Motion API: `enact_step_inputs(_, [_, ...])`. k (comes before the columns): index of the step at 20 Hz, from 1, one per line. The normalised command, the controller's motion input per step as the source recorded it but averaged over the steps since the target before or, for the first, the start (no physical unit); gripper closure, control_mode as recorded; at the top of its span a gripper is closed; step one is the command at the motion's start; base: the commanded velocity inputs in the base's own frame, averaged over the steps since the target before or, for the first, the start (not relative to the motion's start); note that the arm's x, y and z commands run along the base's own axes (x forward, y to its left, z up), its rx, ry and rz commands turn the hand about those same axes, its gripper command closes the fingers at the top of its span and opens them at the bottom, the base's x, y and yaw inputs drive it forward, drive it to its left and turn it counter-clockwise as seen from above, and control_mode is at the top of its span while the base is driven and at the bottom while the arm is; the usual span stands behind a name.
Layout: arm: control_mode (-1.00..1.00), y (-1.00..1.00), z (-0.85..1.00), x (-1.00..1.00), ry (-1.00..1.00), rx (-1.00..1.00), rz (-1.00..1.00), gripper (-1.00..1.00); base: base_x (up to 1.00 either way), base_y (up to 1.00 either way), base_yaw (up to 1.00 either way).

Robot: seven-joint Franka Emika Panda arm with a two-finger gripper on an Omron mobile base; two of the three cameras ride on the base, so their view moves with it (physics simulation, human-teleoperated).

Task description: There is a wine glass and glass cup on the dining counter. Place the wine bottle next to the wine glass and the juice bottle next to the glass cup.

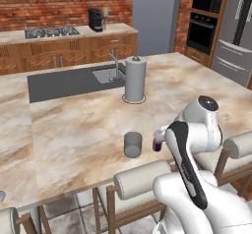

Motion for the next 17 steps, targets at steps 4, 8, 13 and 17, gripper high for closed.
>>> enact_step_inputs(4, [-1.0,0.0,0.3,-0.73,-0.15,0.0,0.0,-1.0,0.0,0.0,0.0])
enact_step_inputs(8, [-1.0,0.06,0.21,-0.72,-0.19,0.0,0.0,-1.0,0.0,0.0,0.0])
enact_step_inputs(13, [-1.0,0.13,0.03,-0.74,-0.3,0.0,0.0,-1.0,0.0,0.0,0.0])
enact_step_inputs(17, [-1.0,0.18,-0.02,-0.68,-0.18,0.0,-0.04,-1.0,0.0,0.0,0.0])
